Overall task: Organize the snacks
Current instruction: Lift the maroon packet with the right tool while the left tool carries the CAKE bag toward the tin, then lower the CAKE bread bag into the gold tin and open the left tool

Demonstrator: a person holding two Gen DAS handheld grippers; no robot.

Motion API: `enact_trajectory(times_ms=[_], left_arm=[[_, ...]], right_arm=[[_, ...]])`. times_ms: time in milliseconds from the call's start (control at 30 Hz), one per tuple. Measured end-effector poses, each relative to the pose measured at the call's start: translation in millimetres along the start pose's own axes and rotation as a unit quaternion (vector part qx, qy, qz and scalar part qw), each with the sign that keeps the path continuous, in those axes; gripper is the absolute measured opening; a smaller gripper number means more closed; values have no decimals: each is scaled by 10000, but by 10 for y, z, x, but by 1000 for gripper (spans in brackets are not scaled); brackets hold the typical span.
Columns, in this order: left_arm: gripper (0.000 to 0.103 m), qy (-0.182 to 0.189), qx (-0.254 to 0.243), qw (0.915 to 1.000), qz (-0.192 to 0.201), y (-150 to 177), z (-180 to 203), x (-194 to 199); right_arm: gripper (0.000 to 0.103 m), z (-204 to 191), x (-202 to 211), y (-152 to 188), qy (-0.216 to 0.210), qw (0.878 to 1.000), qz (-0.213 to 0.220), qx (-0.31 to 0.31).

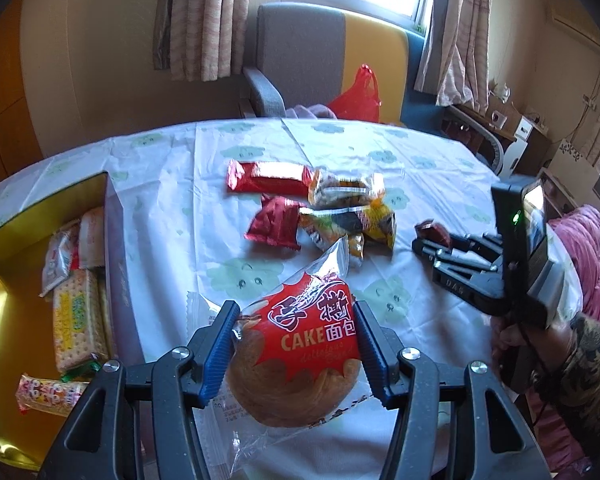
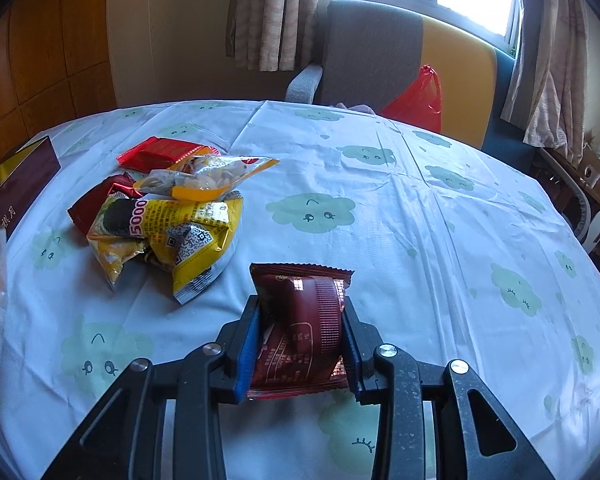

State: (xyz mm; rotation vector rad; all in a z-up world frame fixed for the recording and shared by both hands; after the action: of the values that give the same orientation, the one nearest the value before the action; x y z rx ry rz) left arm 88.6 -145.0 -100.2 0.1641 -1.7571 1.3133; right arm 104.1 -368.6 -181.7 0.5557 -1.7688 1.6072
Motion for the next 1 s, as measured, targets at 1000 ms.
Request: enact_trajectory(times_ms=[1000], left_arm=[[58,-1648,659,9827,534,-136,-1153,848]], right_arm=[[37,1,-7,2,82,9999,6,96]])
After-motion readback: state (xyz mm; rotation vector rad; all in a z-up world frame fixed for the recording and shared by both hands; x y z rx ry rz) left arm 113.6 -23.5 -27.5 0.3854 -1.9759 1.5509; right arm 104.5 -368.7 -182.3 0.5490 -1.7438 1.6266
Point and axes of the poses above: each gripper's, at about its wrist camera, not at the fingertips, and x roughly against the way its jaws point, z to its right, y to its underside, the point moved 10 cm from there along -x, roughly the way its jaws point, and after that the axes turned 10 degrees about -x, right-handed, at the moved point
